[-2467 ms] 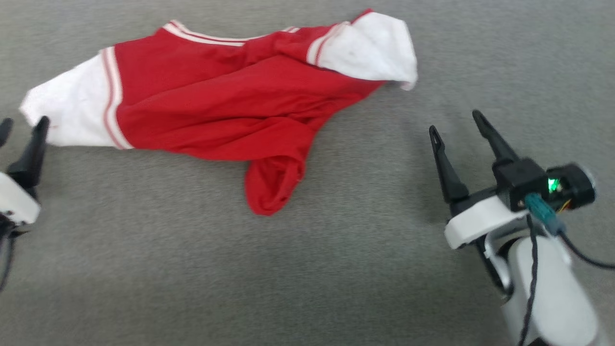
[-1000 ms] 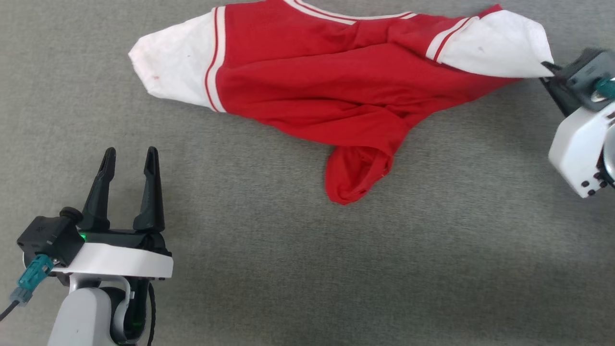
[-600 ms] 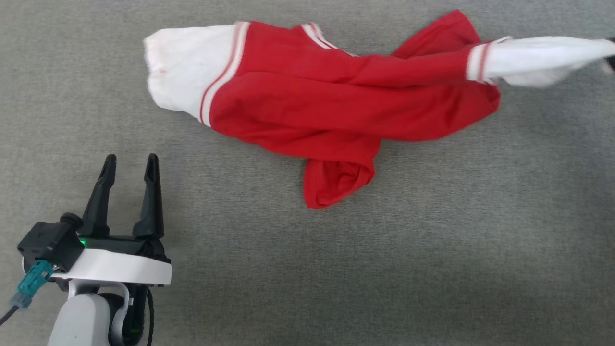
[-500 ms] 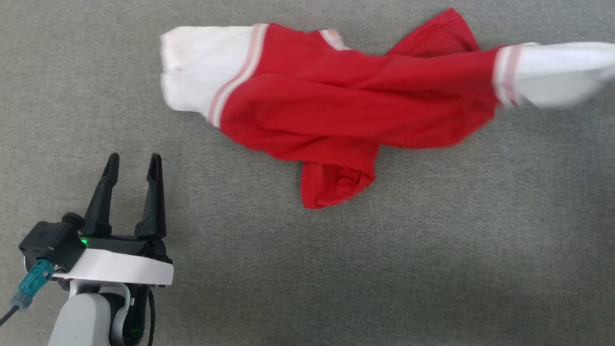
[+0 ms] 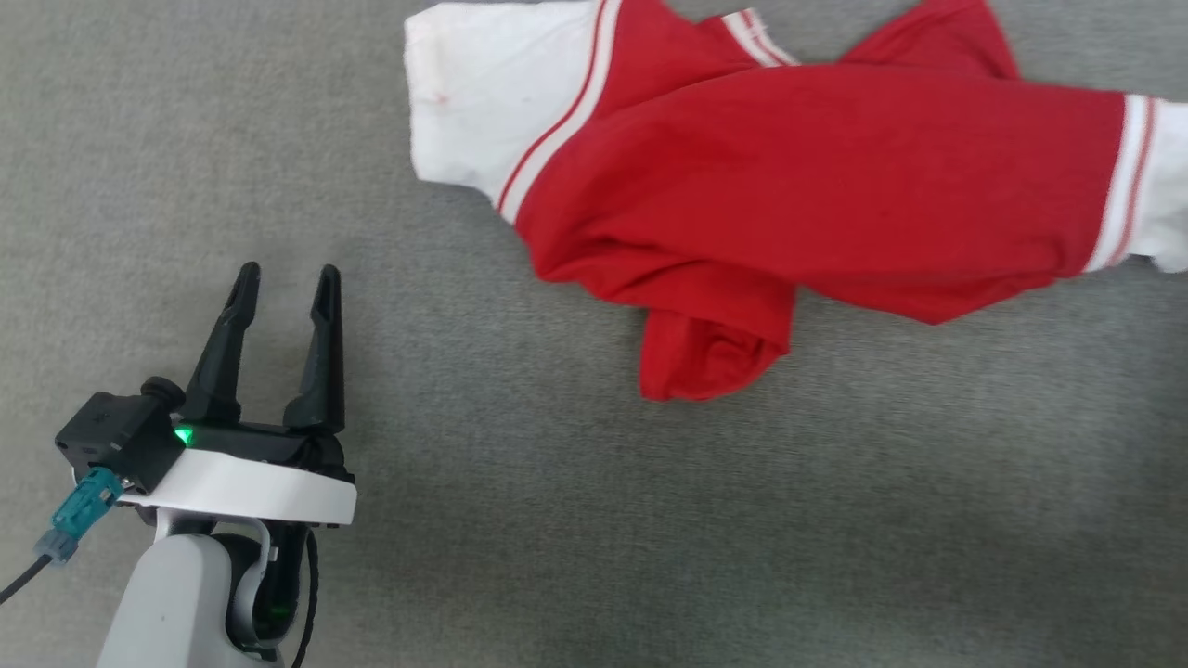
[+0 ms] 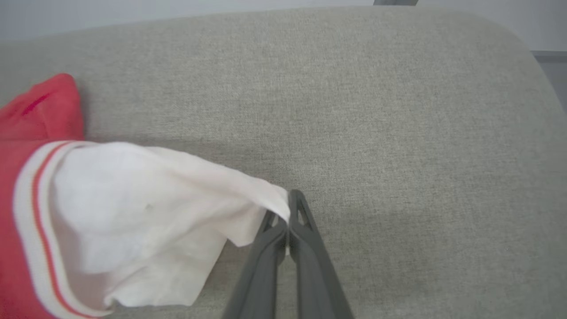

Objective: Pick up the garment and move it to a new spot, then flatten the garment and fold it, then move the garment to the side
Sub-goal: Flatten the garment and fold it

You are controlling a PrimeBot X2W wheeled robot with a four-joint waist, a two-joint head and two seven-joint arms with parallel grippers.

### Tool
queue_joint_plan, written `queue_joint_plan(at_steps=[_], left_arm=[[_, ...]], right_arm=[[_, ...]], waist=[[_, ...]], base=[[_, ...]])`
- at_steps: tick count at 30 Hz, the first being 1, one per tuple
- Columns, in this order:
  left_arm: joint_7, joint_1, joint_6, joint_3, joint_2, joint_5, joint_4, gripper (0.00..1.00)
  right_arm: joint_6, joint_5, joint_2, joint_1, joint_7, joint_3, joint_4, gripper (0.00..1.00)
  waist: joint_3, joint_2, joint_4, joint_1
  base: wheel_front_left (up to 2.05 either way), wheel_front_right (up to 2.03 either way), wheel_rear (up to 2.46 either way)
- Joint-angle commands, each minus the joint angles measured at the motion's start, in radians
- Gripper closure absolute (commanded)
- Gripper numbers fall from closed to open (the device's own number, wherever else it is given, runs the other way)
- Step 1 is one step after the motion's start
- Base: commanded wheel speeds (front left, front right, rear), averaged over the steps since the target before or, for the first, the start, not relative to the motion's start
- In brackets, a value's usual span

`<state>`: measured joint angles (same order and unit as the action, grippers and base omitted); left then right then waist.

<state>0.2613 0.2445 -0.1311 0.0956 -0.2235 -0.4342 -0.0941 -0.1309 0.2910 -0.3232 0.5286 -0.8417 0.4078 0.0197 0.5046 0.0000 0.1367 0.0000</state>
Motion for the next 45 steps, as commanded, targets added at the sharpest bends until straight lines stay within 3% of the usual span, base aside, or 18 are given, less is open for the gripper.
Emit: queue_joint_plan(at_steps=[1, 10, 15, 16, 17, 18, 19, 23, 27, 31, 35, 36, 40, 45], left_arm=[[0.005, 0.011, 0.001, -0.003, -0.004, -0.007, -0.007, 0.0], [0.005, 0.028, 0.001, 0.0, -0.011, -0.017, -0.017, 0.0], [0.005, 0.034, 0.001, 0.006, -0.026, -0.015, -0.021, 0.0], [0.005, 0.032, 0.001, 0.008, -0.03, -0.014, -0.022, 0.0], [0.005, 0.031, 0.001, 0.011, -0.036, -0.012, -0.023, 0.0], [0.005, 0.03, 0.001, 0.015, -0.044, -0.009, -0.024, 0.0], [0.005, 0.03, 0.001, 0.018, -0.053, -0.007, -0.024, 0.0], [0.005, 0.043, 0.001, 0.029, -0.105, -0.011, -0.01, 0.0], [0.005, 0.071, 0.001, 0.046, -0.195, -0.037, 0.02, 0.0], [0.005, 0.139, 0.001, 0.1, -0.342, -0.09, 0.04, 0.0], [-0.031, 0.255, 0.002, 0.249, -0.551, -0.229, 0.023, 0.0], [-0.031, 0.255, 0.002, 0.249, -0.551, -0.229, 0.023, 0.0], [-0.22, 0.398, 0.002, 0.404, -0.71, -0.503, 0.036, 0.0], [-0.597, 0.554, 0.001, 0.487, -0.835, -0.885, 0.003, 0.0]], right_arm=[[0.0, -0.021, -0.009, 0.008, 0.017, 0.002, -0.018, 1.0], [0.0, -0.15, -0.057, 0.017, 0.155, 0.048, -0.139, 1.0], [0.0, -0.174, -0.034, 0.031, 0.231, 0.031, -0.192, 1.0], [0.0, -0.176, -0.031, 0.032, 0.249, 0.027, -0.199, 0.96], [0.0, -0.179, -0.034, 0.031, 0.272, 0.022, -0.203, 0.53], [0.0, -0.182, -0.037, 0.028, 0.296, 0.019, -0.206, 0.17], [0.0, -0.185, -0.035, 0.021, 0.318, 0.013, -0.205, 0.0], [0.0, -0.181, -0.021, -0.018, 0.435, -0.008, -0.173, 0.0], [0.0, -0.178, 0.024, -0.074, 0.558, -0.029, -0.088, 0.0], [0.0, -0.155, 0.114, -0.146, 0.667, -0.065, 0.028, 0.0], [0.0, -0.164, 0.215, -0.203, 0.754, -0.127, 0.113, 0.0], [0.0, -0.164, 0.215, -0.203, 0.754, -0.127, 0.113, 0.0], [0.0, -0.182, 0.262, -0.238, 0.83, -0.198, 0.136, 0.0], [0.0, -0.136, 0.273, -0.256, 0.904, -0.267, 0.105, 0.0]], waist=[[0.018, 0.0, 0.021, 0.0], [0.042, 0.0, 0.034, 0.0], [0.034, 0.0, 0.021, 0.0], [0.029, 0.0, 0.017, 0.0], [0.023, 0.0, 0.013, 0.0], [0.017, 0.0, 0.009, 0.0], [0.009, 0.0, 0.005, 0.0], [-0.021, 0.0, -0.017, 0.0], [-0.041, 0.0, -0.052, 0.0], [-0.045, 0.0, -0.1, 0.0], [-0.024, 0.0, -0.166, 0.0], [-0.024, 0.0, -0.166, 0.0], [0.013, 0.0, -0.236, 0.0], [0.061, 0.0, -0.323, 0.0]], base=[[0.0, 0.0, 0.0], [0.0, 0.0, 0.0], [0.0, 0.0, 0.0], [0.0, 0.0, 0.0], [0.0, 0.0, 0.0], [0.0, 0.0, 0.0], [0.0, 0.0, 0.0], [0.0, 0.0, 0.0], [0.0, 0.0, 0.0], [0.0, 0.0, 0.0], [0.0, 0.0, 0.0], [0.0, 0.0, 0.0], [0.0, 0.0, 0.0], [0.0, 0.0, 0.0]])
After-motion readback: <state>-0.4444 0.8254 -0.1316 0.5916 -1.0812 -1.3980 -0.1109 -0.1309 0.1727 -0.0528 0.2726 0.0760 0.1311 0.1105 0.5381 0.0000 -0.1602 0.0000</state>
